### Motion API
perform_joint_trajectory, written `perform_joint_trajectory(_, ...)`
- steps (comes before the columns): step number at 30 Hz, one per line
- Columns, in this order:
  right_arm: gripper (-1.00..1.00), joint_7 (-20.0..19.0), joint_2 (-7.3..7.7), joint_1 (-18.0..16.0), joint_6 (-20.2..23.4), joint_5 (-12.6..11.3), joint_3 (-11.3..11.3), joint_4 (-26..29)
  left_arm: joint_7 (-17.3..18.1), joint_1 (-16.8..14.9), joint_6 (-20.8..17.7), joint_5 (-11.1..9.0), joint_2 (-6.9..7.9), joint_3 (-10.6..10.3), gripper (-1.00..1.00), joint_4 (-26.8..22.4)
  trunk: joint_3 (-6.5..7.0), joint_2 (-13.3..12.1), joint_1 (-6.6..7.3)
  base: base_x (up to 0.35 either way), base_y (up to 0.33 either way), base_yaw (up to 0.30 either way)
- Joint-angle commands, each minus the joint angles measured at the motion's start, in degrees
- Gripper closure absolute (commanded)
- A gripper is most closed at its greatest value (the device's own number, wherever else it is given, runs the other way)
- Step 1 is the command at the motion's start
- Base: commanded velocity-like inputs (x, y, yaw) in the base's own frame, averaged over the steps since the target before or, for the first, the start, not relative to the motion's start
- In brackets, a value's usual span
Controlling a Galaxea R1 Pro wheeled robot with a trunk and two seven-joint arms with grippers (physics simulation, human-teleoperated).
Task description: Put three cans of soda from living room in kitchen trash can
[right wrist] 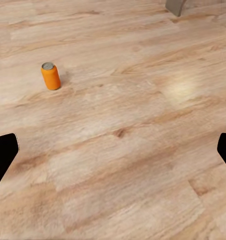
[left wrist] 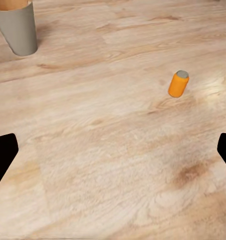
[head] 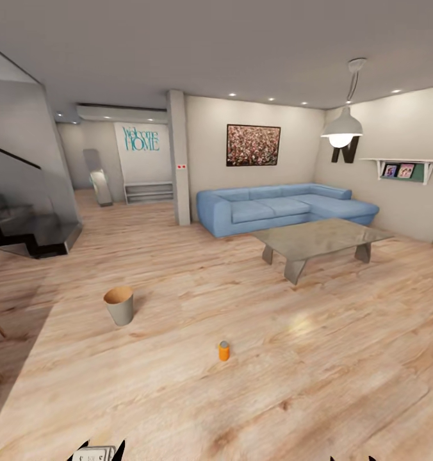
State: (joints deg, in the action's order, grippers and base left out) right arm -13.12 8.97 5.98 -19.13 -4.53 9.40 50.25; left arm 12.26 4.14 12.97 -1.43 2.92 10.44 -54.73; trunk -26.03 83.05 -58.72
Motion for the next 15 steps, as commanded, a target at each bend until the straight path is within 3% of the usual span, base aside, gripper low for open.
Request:
perform_joint_trajectory(1, -1.0, -0.5, -0.01, 0.0, 0.0, -0.5, 0.1, 0.0, 0.4, 0.0, 0.0, -0.2, -0.02, 0.1, -1.0, 0.0, -0.06, 0.0, 0.0, 0.0, -0.071, 0.244)
perform_joint_trajectory(15, -1.0, -0.5, 0.01, 0.0, 0.0, -0.5, 0.1, 0.0, 0.4, 0.0, 0.0, -0.2, -0.02, 0.1, -1.0, 0.0, -0.44, 0.0, 0.0, 0.0, -0.071, 0.244)
